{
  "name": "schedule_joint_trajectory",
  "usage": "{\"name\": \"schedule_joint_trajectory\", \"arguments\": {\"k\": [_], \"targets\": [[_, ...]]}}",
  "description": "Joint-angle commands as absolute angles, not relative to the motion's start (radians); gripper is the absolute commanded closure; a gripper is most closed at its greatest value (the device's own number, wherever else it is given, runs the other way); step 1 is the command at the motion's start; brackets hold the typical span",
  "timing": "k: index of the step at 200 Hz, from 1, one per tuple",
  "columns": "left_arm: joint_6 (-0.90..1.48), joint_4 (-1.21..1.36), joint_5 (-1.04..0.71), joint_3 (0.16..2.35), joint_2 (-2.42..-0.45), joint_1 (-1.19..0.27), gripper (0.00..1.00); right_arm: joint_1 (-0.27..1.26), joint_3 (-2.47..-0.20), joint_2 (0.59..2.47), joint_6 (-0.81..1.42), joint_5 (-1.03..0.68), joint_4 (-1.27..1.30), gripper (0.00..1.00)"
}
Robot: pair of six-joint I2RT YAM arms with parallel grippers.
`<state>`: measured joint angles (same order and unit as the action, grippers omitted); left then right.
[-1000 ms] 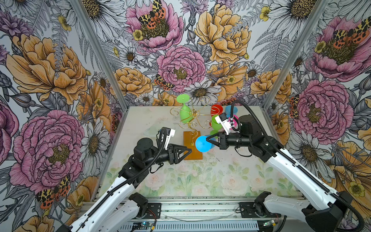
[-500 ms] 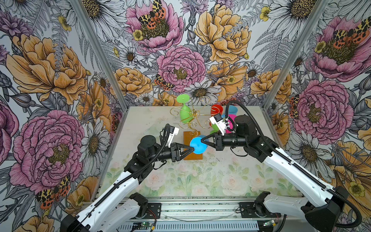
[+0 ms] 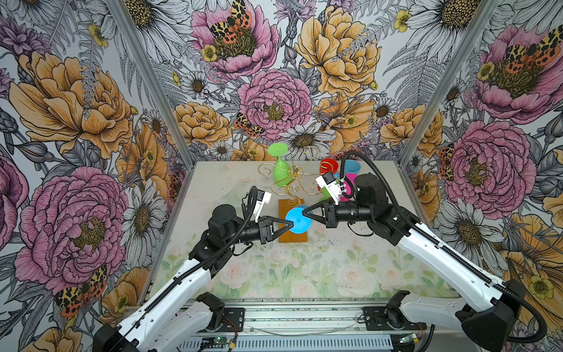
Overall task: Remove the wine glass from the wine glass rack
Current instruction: 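Close the left gripper on the blue glass foot and open the right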
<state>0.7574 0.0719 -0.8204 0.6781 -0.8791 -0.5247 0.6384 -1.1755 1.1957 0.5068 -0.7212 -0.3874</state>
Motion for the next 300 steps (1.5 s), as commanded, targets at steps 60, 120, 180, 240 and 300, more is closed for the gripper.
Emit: {"name": "schedule_joint_trajectory", "arguments": {"k": [60, 120, 180, 240, 300], "targets": [[0.754, 0.101, -0.866, 0.673, -0.868, -0.503, 0.96, 0.646, -1.175, 1.197, 0.496, -0.731, -0.356, 1.00], [0.744, 0.053, -0.869, 0.669, -0.850, -0.484, 1.00, 0.646, -1.166, 1.185, 0.491, -0.735, -0.358, 0.80], [0.561, -0.250, -0.807, 0.738, -0.797, -0.459, 1.00, 0.624, -1.141, 1.144, 0.494, -0.748, -0.359, 0.55], [0.328, -0.519, -0.500, 0.825, -0.709, -0.490, 1.00, 0.501, -1.070, 1.090, 0.576, -0.757, -0.391, 0.42], [0.147, -0.591, -0.199, 0.869, -0.658, -0.636, 1.00, 0.471, -1.099, 1.152, 0.576, -0.643, -0.515, 0.35]]}}
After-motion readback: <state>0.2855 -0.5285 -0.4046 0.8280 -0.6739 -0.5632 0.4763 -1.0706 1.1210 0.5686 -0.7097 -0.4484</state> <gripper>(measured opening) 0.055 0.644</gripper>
